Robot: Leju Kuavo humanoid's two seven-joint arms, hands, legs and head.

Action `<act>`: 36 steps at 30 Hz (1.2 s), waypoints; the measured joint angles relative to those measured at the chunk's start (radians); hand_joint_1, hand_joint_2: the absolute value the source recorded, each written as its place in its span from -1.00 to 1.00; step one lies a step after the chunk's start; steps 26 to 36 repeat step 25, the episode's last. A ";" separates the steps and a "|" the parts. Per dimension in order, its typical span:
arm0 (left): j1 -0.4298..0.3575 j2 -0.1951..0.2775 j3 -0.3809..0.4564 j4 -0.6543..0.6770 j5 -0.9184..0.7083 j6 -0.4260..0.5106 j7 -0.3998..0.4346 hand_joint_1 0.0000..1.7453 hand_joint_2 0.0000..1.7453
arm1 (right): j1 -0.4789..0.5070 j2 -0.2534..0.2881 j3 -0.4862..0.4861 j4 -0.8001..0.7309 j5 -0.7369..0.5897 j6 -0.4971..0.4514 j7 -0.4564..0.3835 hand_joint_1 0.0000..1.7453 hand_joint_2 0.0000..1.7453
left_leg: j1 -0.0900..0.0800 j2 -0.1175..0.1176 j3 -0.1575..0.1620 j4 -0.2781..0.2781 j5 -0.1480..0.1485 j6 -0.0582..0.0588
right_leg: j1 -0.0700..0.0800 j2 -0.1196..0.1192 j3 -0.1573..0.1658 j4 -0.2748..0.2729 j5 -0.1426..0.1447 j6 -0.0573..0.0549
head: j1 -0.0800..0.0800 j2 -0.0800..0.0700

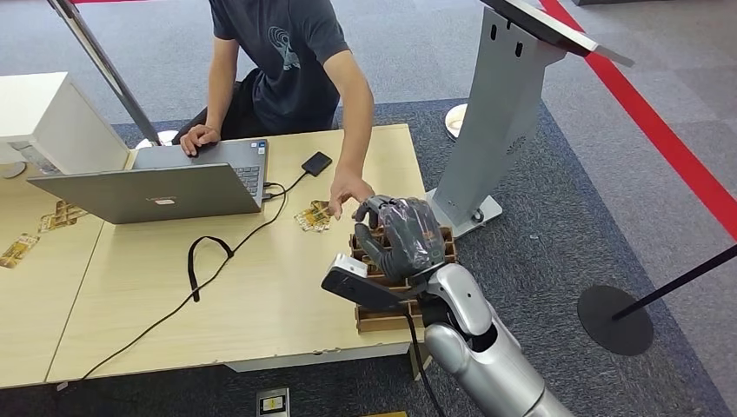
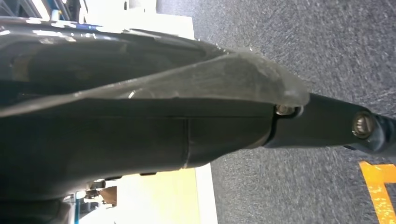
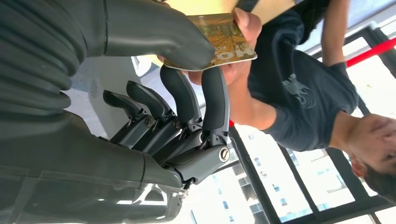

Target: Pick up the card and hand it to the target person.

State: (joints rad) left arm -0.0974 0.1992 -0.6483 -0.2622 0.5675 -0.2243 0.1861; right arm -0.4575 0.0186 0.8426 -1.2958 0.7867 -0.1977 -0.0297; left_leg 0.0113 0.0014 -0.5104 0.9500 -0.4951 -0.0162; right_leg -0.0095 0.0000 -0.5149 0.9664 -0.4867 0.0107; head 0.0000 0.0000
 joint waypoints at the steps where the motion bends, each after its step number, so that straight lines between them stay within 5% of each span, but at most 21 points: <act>1: 0.000 0.000 0.001 0.001 0.002 -0.001 0.000 -1.00 -1.00 | -0.009 0.007 0.011 0.020 -0.007 -0.004 0.001 1.00 1.00 | 0.000 0.000 0.000 0.000 0.000 0.000 | 0.000 0.000 0.000 0.000 0.000 0.000 | 0.000 0.000; 2: 0.000 0.001 0.002 0.002 0.004 -0.002 0.001 -1.00 -1.00 | -0.016 0.011 0.020 0.035 -0.018 -0.004 0.006 0.68 1.00 | 0.000 -0.001 0.000 0.000 0.000 0.000 | 0.000 -0.001 0.000 0.000 0.000 0.000 | 0.000 0.000; 5: 0.000 0.002 0.008 0.004 0.015 -0.004 0.004 -1.00 -1.00 | -0.024 0.005 0.042 0.048 -0.048 0.005 0.032 -0.82 1.00 | 0.002 -0.001 0.000 0.000 0.000 0.000 | 0.000 -0.001 0.001 -0.001 -0.001 -0.001 | 0.000 0.000; 6: 0.000 0.002 0.012 0.005 0.021 -0.004 0.006 -1.00 -1.00 | -0.021 -0.002 0.044 0.042 -0.055 0.008 0.040 -1.00 1.00 | 0.002 -0.002 0.000 0.000 0.000 0.000 | 0.000 -0.002 0.001 0.000 -0.001 -0.001 | 0.000 0.000; 20: 0.001 0.007 0.021 0.003 0.051 0.003 0.021 -1.00 -1.00 | 0.114 -0.112 -0.066 -0.132 -0.158 0.071 0.108 -1.00 1.00 | 0.003 -0.008 -0.002 0.001 -0.001 0.000 | 0.001 -0.007 0.001 -0.001 -0.003 -0.001 | 0.000 0.000; 36: 0.001 0.006 0.018 0.002 0.053 0.006 0.020 -1.00 -1.00 | 0.137 -0.127 -0.104 -0.162 -0.173 0.070 0.106 -1.00 1.00 | 0.003 -0.007 -0.003 0.002 -0.001 -0.001 | 0.001 -0.007 0.000 0.000 -0.004 -0.001 | 0.000 0.000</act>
